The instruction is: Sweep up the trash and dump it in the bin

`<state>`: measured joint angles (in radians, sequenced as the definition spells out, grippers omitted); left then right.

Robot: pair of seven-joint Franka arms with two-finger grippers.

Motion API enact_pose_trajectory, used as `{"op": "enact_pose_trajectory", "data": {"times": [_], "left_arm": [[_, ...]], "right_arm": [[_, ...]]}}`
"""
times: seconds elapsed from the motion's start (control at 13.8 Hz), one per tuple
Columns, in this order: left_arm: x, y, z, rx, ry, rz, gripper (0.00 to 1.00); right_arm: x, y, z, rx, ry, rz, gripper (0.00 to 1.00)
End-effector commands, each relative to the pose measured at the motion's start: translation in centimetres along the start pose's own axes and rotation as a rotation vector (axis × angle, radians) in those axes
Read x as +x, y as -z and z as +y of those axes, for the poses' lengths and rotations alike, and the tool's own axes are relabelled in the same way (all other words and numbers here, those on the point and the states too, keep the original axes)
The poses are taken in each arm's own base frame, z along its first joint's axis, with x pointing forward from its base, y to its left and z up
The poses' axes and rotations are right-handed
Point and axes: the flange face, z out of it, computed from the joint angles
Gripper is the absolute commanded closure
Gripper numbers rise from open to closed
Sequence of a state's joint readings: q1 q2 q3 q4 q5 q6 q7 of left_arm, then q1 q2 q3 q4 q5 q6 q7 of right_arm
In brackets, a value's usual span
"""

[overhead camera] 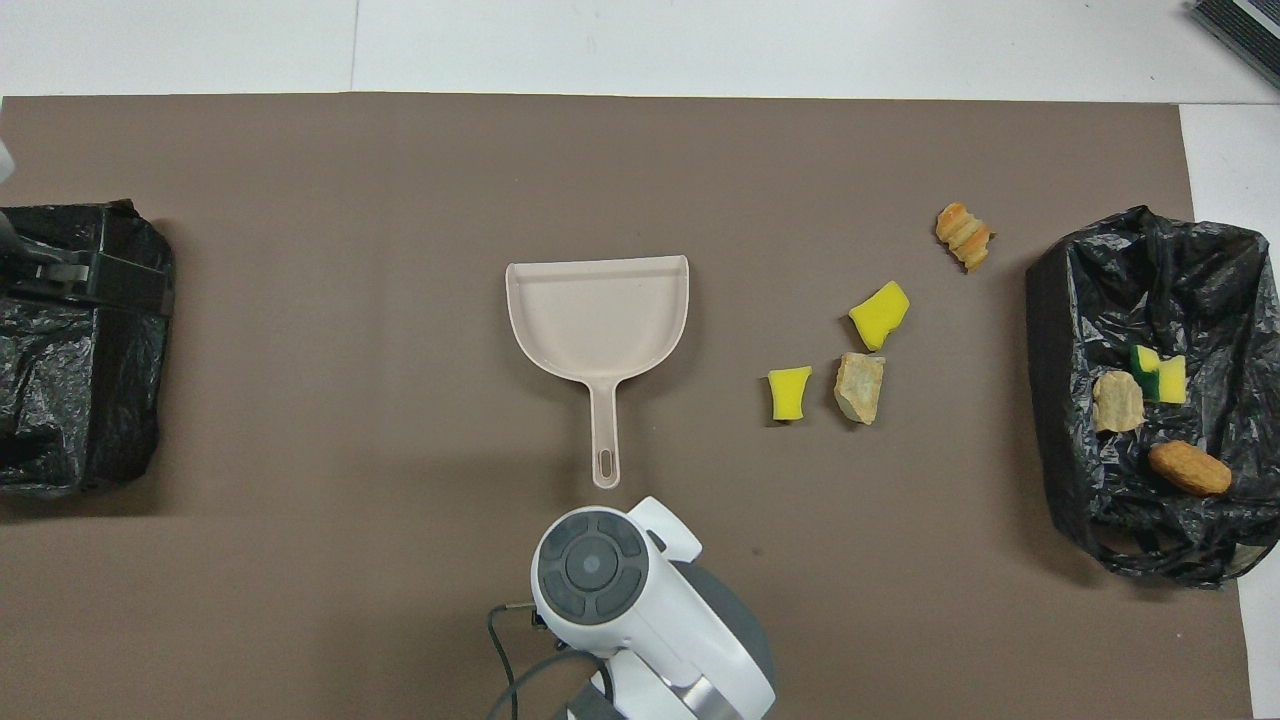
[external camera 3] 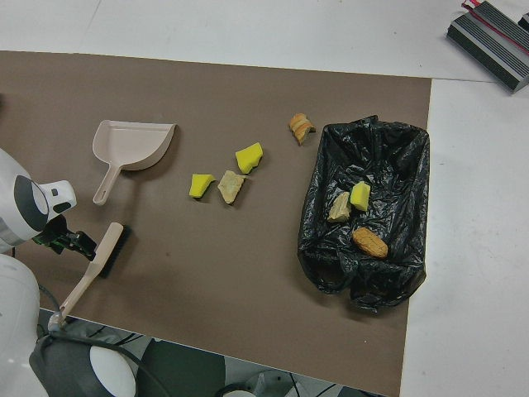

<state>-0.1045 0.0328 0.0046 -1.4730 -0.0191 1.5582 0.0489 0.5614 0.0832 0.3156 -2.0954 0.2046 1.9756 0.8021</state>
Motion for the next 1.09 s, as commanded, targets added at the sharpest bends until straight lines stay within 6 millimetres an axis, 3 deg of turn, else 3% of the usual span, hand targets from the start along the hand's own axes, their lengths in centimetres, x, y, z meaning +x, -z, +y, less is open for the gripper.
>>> {"op": "enact_pose_trajectory", "data": {"times": [0.0,0.29,0.51,0.65,0.8,0.87,1.02], "left_arm": [[-0.6,0.2,0.2,-0.005,-0.003,0.012,0.00],[0.7,-1.7,2.6,-0.037,-0.032,0.037,0.00],[2.0,-4.8,6.2,-0.048,-0.026,0.059,0.00],[1.9,-7.2,9.9,-0.055,-0.013,0.063,0.00],[1.8,-10.8,13.9,-0.059,-0.016,0.044,0.00],[1.4,-12.4,16.0,-0.060,-0.002,0.029,0.00],[0.2,-14.9,19.3,-0.065,0.023,0.030,0.00]], "right_arm": [[-4.0,-2.4,2.5,0.053,-0.074,0.010,0.00],[-6.9,-5.2,2.4,0.061,-0.247,0.012,0.00],[-8.1,-6.3,1.9,0.075,-0.315,0.032,0.00],[-8.0,-6.3,1.8,0.077,-0.308,0.035,0.00],[-7.9,-6.4,1.9,0.076,-0.293,0.035,0.48],[-7.8,-6.2,1.8,0.077,-0.296,0.041,0.66],[-7.1,-5.9,1.6,0.090,-0.303,0.054,0.87]]}}
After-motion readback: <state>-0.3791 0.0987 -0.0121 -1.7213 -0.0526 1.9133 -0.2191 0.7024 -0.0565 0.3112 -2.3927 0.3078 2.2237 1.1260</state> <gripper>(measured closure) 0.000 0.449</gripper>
